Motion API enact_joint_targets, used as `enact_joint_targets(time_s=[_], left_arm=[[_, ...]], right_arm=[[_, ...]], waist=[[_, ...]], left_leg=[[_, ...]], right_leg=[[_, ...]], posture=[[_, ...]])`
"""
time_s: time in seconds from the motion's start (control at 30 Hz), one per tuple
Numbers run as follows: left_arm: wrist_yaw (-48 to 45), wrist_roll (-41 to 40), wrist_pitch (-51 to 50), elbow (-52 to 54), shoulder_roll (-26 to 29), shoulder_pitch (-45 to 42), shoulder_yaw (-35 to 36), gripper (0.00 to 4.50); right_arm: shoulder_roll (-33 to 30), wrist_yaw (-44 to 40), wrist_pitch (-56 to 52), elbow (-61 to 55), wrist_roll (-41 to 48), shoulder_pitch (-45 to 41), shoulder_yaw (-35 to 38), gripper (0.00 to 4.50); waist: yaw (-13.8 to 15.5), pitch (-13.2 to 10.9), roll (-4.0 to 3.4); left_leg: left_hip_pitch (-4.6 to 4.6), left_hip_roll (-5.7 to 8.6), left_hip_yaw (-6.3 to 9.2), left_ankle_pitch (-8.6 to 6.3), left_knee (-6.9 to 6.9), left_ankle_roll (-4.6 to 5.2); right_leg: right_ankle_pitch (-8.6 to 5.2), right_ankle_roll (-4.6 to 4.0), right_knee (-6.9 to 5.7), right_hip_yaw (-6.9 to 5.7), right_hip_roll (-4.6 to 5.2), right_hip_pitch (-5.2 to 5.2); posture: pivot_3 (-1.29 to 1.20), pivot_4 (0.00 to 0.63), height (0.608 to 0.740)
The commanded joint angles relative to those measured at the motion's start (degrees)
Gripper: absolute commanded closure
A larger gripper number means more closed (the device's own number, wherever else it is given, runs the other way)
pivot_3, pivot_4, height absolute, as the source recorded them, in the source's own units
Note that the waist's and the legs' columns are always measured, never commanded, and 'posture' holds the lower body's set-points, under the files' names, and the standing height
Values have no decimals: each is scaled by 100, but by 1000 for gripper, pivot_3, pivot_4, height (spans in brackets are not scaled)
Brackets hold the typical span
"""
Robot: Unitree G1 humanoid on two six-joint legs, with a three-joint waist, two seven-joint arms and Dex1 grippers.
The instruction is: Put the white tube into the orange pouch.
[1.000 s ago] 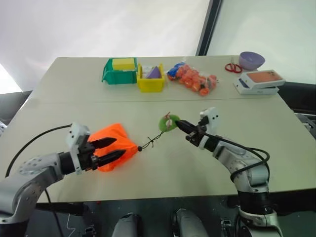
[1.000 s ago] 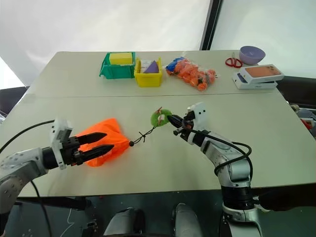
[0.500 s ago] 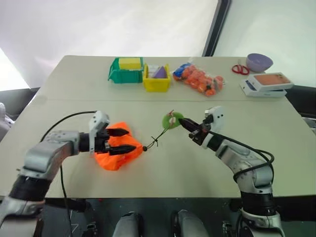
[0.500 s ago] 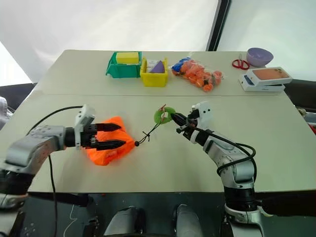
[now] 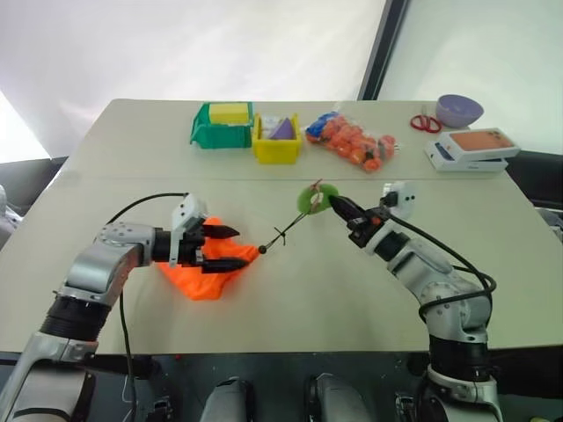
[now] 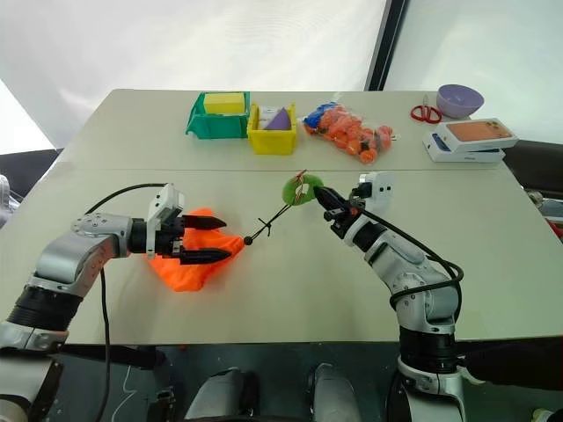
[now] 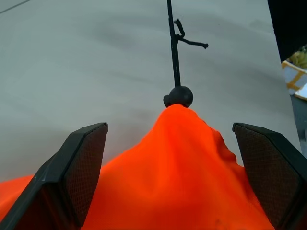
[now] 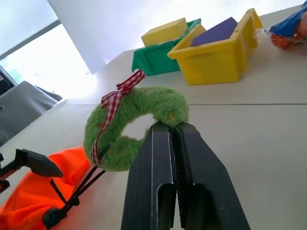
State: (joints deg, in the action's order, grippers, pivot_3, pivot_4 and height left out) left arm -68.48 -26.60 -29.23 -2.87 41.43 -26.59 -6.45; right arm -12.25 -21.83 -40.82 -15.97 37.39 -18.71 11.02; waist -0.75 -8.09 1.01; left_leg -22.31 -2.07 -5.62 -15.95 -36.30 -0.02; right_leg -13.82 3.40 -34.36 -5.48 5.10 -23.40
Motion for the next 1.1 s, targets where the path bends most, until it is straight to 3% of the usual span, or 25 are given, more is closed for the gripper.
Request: enact_joint_targets(time_s=[0.03,0.23,0.53,0.83,1.1], left_arm=[[158,0,113,373,-106,95,164,53],[410,-169,-114,558,-311,204,296,53],[-471,-468,-1513,-875,-448,-939,-97,53],[-1624,328,-969,-2022,-646,-1782,-1026,53],[-1869,594,-721,-2511,-985,-2138,-1041,53]], right_arm=[[-12,17,54,-299,256,-144,110,4500],[-50,-111,36,-301,422,-148,-60,4500],[-89,-270,61,-232,578,-242,-177,4500],[-91,-262,85,-406,689,-177,-237,4500],[-110,-186,75,-606,705,-34,-250,4500]], waist=[[3,0,0],[4,1,1],[5,1,1],[3,1,2],[7,3,5]], left_leg=[[0,0,0,0,0,0],[0,0,2,0,-4,0],[0,-2,9,0,-38,1],[-3,-2,12,-9,-79,16],[-7,-3,14,-9,-81,17]], right_leg=[[0,0,0,0,0,0],[2,3,-4,1,0,2],[1,6,-25,-4,-9,8],[-6,11,-69,0,-6,5],[-6,11,-69,5,-4,3]], posture=[[0,150,740],[0,150,740],[0,150,740],[0,150,740],[0,150,740]])
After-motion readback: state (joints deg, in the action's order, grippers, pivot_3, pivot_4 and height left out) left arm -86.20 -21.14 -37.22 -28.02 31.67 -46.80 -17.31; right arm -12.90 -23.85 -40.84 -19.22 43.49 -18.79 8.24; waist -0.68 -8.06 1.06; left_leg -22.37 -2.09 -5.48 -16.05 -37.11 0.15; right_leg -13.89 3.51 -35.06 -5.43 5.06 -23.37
